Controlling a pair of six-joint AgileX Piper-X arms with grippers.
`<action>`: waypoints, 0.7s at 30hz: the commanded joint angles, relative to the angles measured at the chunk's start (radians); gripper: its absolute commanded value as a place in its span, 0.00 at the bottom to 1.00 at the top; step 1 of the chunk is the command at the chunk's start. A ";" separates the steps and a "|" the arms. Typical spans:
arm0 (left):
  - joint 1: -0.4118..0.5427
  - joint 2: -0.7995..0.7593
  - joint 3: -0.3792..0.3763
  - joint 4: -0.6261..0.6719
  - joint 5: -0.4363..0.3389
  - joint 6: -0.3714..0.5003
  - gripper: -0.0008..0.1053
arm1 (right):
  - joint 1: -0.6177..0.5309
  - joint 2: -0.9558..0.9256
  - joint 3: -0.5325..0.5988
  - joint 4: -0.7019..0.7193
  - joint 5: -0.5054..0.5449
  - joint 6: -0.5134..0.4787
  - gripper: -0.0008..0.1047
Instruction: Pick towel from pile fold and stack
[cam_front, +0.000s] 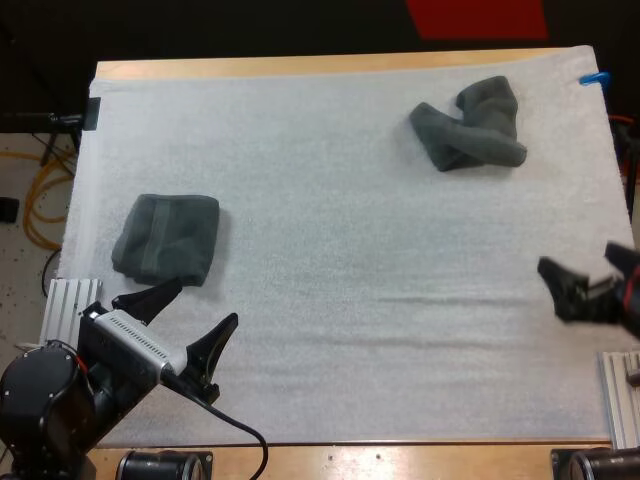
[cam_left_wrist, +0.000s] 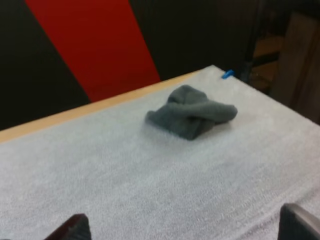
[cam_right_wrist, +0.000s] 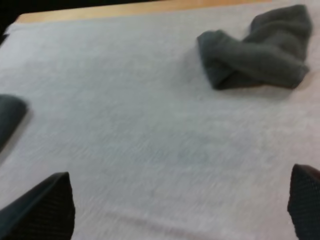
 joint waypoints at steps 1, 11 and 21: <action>0.001 0.000 -0.006 -0.004 0.012 -0.003 0.68 | -0.005 0.034 -0.008 -0.054 0.022 -0.009 0.80; 0.001 0.000 -0.006 -0.004 0.012 -0.010 0.68 | -0.005 0.521 -0.109 -0.357 0.170 -0.002 0.80; 0.001 0.000 -0.006 -0.004 0.012 -0.051 0.68 | -0.005 0.991 -0.324 -0.431 0.249 0.092 0.80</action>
